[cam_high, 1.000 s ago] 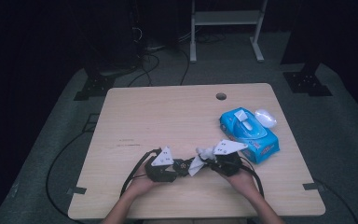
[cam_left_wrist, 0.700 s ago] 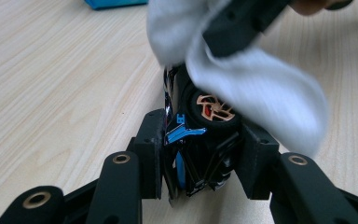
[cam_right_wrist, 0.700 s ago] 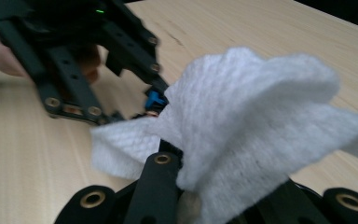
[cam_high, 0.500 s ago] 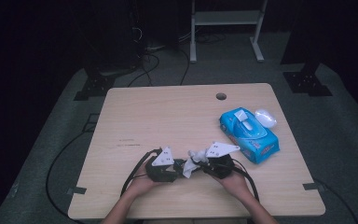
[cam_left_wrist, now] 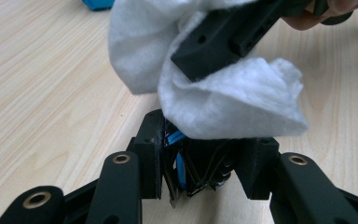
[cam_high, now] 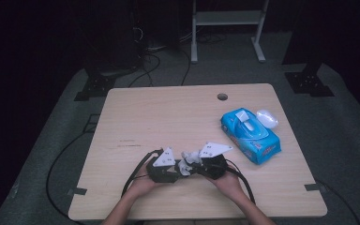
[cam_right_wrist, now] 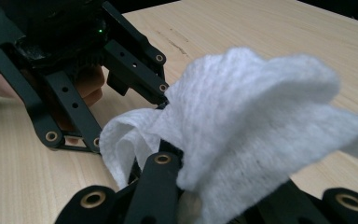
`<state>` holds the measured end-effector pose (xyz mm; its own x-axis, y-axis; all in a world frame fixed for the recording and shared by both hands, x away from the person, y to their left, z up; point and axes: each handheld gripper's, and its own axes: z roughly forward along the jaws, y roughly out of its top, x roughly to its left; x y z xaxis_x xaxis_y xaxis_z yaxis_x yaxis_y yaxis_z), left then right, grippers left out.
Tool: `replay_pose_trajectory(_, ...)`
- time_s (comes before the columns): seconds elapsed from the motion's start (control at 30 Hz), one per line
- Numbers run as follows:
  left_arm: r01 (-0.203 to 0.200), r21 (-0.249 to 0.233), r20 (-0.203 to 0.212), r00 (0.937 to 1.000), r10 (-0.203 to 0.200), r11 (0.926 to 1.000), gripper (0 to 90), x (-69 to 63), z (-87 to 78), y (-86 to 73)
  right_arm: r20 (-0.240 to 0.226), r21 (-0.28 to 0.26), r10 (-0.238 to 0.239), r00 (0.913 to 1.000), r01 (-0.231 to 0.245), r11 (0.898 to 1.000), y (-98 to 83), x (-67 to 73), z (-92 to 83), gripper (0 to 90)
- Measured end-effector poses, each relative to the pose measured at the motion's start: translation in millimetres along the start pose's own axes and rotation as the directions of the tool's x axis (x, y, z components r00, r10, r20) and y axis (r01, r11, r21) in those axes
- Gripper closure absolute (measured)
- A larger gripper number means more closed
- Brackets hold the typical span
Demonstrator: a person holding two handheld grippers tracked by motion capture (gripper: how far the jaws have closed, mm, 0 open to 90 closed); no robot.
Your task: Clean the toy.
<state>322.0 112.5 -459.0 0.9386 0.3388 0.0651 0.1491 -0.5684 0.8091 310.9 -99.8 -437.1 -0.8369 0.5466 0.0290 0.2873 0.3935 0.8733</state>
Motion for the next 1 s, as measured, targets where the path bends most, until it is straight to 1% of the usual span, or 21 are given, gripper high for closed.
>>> replay_pose_trajectory(0.03, 0.0, 0.0, 0.0, 1.0, 0.0, 1.0, 58.0, 0.0, 0.0, 0.0, 0.0, 0.0, 0.0, 1.0, 0.0, 1.0, 0.0, 0.0, 0.0, 81.1)
replay_pose_trajectory(0.07, -0.002, -0.001, -0.001, 1.0, 0.002, 1.0, 57.9, -1.5, 1.0, 0.3, 0.013, 0.003, -0.031, 0.9994, 0.031, 1.0, 1.3, 6.2, 2.6, 81.0)
replay_pose_trajectory(0.1, -0.002, -0.001, -0.001, 1.0, 0.002, 1.0, 58.0, -1.5, 1.0, 0.3, 0.013, 0.003, -0.031, 0.9994, 0.031, 1.0, 1.3, 6.2, 2.6, 81.0)
replay_pose_trajectory(0.13, -0.004, 0.0, -0.002, 1.0, 0.004, 1.0, 58.0, -1.7, 1.0, 0.4, -0.004, 0.0, -0.032, 0.9995, 0.032, 0.999, 2.4, 9.8, 4.9, 80.9)
replay_pose_trajectory(0.17, -0.008, 0.001, -0.002, 1.0, 0.008, 1.0, 58.0, -1.6, 0.9, 0.5, -0.016, 0.001, -0.068, 0.9976, 0.068, 0.998, 5.0, 18.2, 10.2, 80.8)
replay_pose_trajectory(0.23, -0.009, 0.003, -0.002, 1.0, 0.009, 1.0, 58.0, -0.8, -0.4, -0.3, 0.0, 0.016, -0.099, 0.9951, 0.099, 0.995, 7.6, 20.8, 11.2, 80.9)
replay_pose_trajectory(0.33, -0.012, 0.007, -0.002, 0.9999, 0.012, 0.9999, 58.1, 0.2, -3.3, -2.0, 0.013, 0.021, -0.083, 0.9965, 0.082, 0.996, 5.6, 11.6, 5.3, 80.9)
replay_pose_trajectory(0.37, -0.012, 0.007, -0.002, 0.9999, 0.012, 0.9999, 58.1, 0.2, -3.3, -2.0, 0.013, 0.021, -0.083, 0.9965, 0.082, 0.996, 5.6, 11.6, 5.3, 80.9)
replay_pose_trajectory(0.4, -0.012, 0.005, -0.002, 0.9999, 0.012, 0.9999, 58.1, 1.0, -4.2, -2.5, 0.017, 0.019, -0.069, 0.9975, 0.069, 0.997, 2.5, 5.7, 0.3, 81.0)
replay_pose_trajectory(0.43, -0.012, 0.011, -0.001, 0.9999, 0.012, 0.9999, 58.1, 2.1, -5.4, -3.0, 0.054, 0.021, -0.054, 0.9971, 0.053, 0.998, -3.1, -3.5, -9.5, 81.0)
replay_pose_trajectory(0.5, -0.004, 0.012, -0.011, 0.9999, 0.005, 0.9999, 58.1, 5.2, -7.9, -4.9, 0.081, 0.023, -0.022, 0.9964, 0.021, 1.0, -7.9, -13.5, -19.2, 81.0)
replay_pose_trajectory(0.53, -0.004, 0.012, -0.011, 0.9999, 0.005, 0.9999, 58.1, 5.2, -7.9, -4.9, 0.081, 0.023, -0.022, 0.9964, 0.021, 1.0, -7.9, -13.5, -19.2, 81.0)
replay_pose_trajectory(0.57, -0.005, 0.017, -0.014, 0.9999, 0.005, 0.9998, 58.1, 5.9, -9.1, -5.4, 0.109, 0.022, -0.005, 0.994, 0.003, 1.0, -11.3, -22.7, -27.6, 81.0)
replay_pose_trajectory(0.63, -0.009, 0.018, -0.016, 0.9998, 0.009, 0.9998, 58.1, 6.0, -9.6, -5.4, 0.141, 0.022, 0.006, 0.9899, -0.009, 1.0, -13.4, -31.0, -32.2, 81.0)
replay_pose_trajectory(0.7, -0.009, 0.019, -0.016, 0.9998, 0.009, 0.9998, 58.1, 6.2, -9.6, -5.4, 0.153, 0.03, 0.003, 0.9882, -0.008, 1.0, -14.2, -33.3, -33.4, 81.0)
replay_pose_trajectory(0.77, -0.003, 0.018, -0.018, 0.9998, 0.004, 0.9998, 58.1, 6.3, -9.2, -5.2, 0.156, 0.026, 0.005, 0.9878, -0.009, 1.0, -14.7, -33.2, -33.4, 80.9)
replay_pose_trajectory(0.8, 0.001, 0.017, -0.016, 0.9999, -0.001, 0.9998, 58.0, 6.3, -8.1, -4.4, 0.147, 0.022, -0.006, 0.9891, 0.003, 1.0, -13.0, -28.2, -30.1, 80.9)
replay_pose_trajectory(0.83, 0.001, 0.017, -0.016, 0.9999, -0.001, 0.9998, 57.9, 6.3, -8.1, -4.4, 0.147, 0.022, -0.006, 0.9891, 0.003, 1.0, -13.0, -28.2, -30.1, 80.9)
replay_pose_trajectory(0.87, 0.006, 0.018, -0.014, 0.9999, -0.006, 0.9998, 57.8, 6.6, -7.6, -3.8, 0.096, 0.012, -0.012, 0.9954, 0.011, 1.0, -10.1, -21.1, -24.8, 80.8)
replay_pose_trajectory(0.9, 0.008, 0.022, -0.013, 0.9999, -0.008, 0.9997, 57.8, 6.9, -7.5, -3.2, 0.096, 0.012, -0.012, 0.9954, 0.011, 1.0, -10.1, -21.1, -24.8, 80.8)
replay_pose_trajectory(1.0, 0.0, 0.025, -0.016, 0.9999, 0.0, 0.9997, 58.0, 5.8, -8.5, -3.6, 0.073, 0.022, -0.084, 0.9938, 0.082, 0.996, -6.7, -8.8, -16.6, 80.7)
